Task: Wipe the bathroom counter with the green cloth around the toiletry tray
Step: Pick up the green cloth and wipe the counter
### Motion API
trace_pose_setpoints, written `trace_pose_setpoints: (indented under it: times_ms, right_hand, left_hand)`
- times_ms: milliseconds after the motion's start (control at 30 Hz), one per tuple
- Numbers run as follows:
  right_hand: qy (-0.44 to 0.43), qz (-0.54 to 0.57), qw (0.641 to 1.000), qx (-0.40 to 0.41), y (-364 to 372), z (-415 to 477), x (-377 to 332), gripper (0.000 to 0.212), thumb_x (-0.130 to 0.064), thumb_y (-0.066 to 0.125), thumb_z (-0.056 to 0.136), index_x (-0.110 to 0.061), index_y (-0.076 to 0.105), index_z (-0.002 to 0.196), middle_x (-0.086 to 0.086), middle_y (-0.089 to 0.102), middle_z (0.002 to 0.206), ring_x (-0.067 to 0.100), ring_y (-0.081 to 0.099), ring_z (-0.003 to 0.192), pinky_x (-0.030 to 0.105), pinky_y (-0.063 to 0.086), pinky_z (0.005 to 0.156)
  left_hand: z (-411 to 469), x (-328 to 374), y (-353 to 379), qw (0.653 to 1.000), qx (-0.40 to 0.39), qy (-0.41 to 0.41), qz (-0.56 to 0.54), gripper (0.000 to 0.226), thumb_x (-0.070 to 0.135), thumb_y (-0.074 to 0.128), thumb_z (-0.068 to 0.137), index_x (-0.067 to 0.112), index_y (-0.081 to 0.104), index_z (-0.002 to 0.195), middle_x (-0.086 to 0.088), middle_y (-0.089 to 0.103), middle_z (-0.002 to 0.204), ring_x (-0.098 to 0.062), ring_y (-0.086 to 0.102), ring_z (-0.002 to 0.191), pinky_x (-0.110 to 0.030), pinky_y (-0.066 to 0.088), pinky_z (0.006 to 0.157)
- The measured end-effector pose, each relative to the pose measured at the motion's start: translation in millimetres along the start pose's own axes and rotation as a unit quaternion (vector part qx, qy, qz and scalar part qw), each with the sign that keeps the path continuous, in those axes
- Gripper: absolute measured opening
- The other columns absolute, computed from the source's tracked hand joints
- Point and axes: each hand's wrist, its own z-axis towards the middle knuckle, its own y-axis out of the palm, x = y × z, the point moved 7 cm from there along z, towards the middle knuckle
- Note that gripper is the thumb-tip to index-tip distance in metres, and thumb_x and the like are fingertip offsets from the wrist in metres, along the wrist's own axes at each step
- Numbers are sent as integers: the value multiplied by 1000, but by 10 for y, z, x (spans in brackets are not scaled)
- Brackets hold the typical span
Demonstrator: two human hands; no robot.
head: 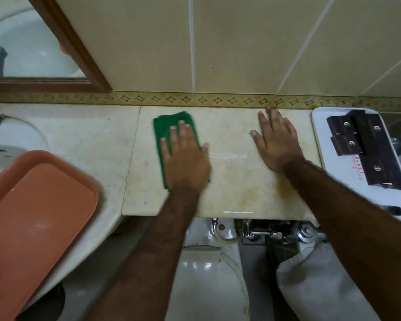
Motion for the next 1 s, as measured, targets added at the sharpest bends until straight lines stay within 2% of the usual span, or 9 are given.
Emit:
trace_pose_setpoints:
  times_ms: [167,267,333,433,467,533,633,867,1000]
  right_hand:
    - [0,123,990,-72,-120,59,85,61,-46,30,112,-18,27,165,5,12,176,23,10,163,37,6,128]
    - [12,172,978,-116,-400,30,61,56,-41,34,113,-15,37,162,7,26,173,24,23,160,31,15,124]
    - [24,161,986,-22,-594,-119,-100,47,-34,41,111,-11,52,151,12,50,158,30,46,145,36,34,115]
    - [32,176,982,66,-513,-539,-619,38,-30,48,106,-11,63,135,9,63,135,27,60,124,35,45,102]
    - [25,168,984,53,-372,-653,-805,43,-34,48,106,-10,60,139,11,59,141,27,56,131,37,43,108]
    - [14,102,995,16,-62,-781,-1086,64,-45,41,108,-5,38,158,17,35,166,32,31,155,44,28,127]
    - [19,7,1000,-8,221,-761,-1191,80,-56,26,108,-4,8,166,17,2,176,31,0,163,50,8,131]
    - [-105,9,994,-23,247,-575,-1245,77,-58,25,107,-12,11,168,6,6,177,22,1,164,44,4,133]
    - [8,23,1000,4,153,-677,-667,79,-64,17,105,-16,6,167,6,1,176,25,-1,163,45,0,130]
  left_hand:
    - [-669,1119,184,989,-38,133,-48,69,49,18,107,9,13,163,-10,9,172,-28,7,159,-52,6,127]
    - [-727,1191,42,977,-51,150,-141,58,40,27,109,13,25,161,-6,19,171,-23,14,158,-45,13,128]
    - [-540,811,-176,973,2,102,-209,48,26,35,108,13,39,154,-4,32,166,-23,26,155,-44,26,125]
    - [-226,-6,-264,989,36,34,-139,47,24,32,109,12,40,154,-6,34,166,-24,26,155,-44,24,126]
    - [-170,-212,-228,994,26,31,-103,50,28,30,110,12,35,157,-7,30,167,-24,24,155,-44,22,127]
    - [-148,-412,-126,997,6,52,-48,55,34,28,109,12,29,160,-8,27,169,-25,22,156,-45,19,127]
    - [-156,-393,-46,997,19,76,-16,57,35,30,108,8,32,158,-11,32,166,-28,28,154,-47,21,126]
    - [-153,-390,-101,996,30,72,-38,57,38,27,110,9,33,158,-10,32,166,-26,27,154,-44,19,127]
    - [-169,-390,-127,996,29,75,-45,59,40,25,109,8,34,158,-9,33,166,-26,27,154,-44,19,127]
